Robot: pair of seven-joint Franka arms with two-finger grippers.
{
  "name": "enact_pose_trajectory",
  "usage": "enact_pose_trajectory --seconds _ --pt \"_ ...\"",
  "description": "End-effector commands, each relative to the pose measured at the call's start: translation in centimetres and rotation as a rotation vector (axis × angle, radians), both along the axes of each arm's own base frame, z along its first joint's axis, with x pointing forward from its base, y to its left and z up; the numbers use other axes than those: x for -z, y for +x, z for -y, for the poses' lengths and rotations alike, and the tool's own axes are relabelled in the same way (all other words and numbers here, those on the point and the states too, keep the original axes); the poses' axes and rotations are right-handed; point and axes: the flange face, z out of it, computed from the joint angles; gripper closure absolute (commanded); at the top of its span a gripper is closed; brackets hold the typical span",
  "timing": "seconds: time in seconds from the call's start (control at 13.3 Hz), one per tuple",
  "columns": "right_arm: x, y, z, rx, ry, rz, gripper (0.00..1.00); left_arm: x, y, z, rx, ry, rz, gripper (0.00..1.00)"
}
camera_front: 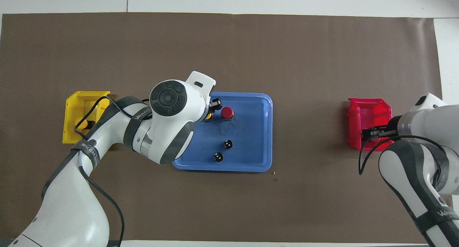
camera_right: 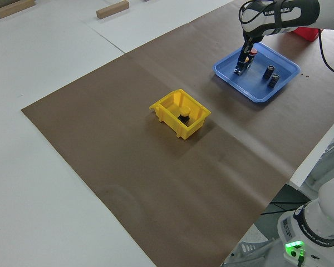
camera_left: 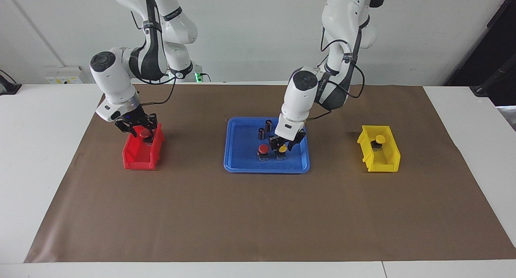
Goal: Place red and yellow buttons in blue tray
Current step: 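Place a yellow button in the tray with the left gripper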
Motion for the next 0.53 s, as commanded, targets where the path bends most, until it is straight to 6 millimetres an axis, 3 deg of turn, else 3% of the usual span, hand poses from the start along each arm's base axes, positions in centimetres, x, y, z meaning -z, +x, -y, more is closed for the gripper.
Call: enact_pose_trajectory --seconds 0.0,0.15,0.23,0.38,0.45 --pt "1.8 -1.2 1.3 -0.019 0.010 0.018 0.34 -2.5 0.9 -0.9 -0.025 0.010 -0.026 0.30" --pt "1.9 -1.3 1.5 -0.028 0.009 0.018 0.35 -5.0 3.2 -4.6 -0.031 0.031 -0.043 0.01" --pt "1.9 -1.3 1.5 -0.028 0.009 0.018 0.39 -6.4 4.3 -6.7 0.006 0.038 -0.048 0.00" --pt "1.9 -1.3 1.3 -0.025 0.010 0.018 0.56 -8.7 5.9 -12.9 0.085 0.055 -0.069 0.00" --pt "1.8 -1.1 1.1 -0.025 0.010 0.019 0.65 -8.9 6.5 -15.4 0.117 0.069 -0.087 0.00"
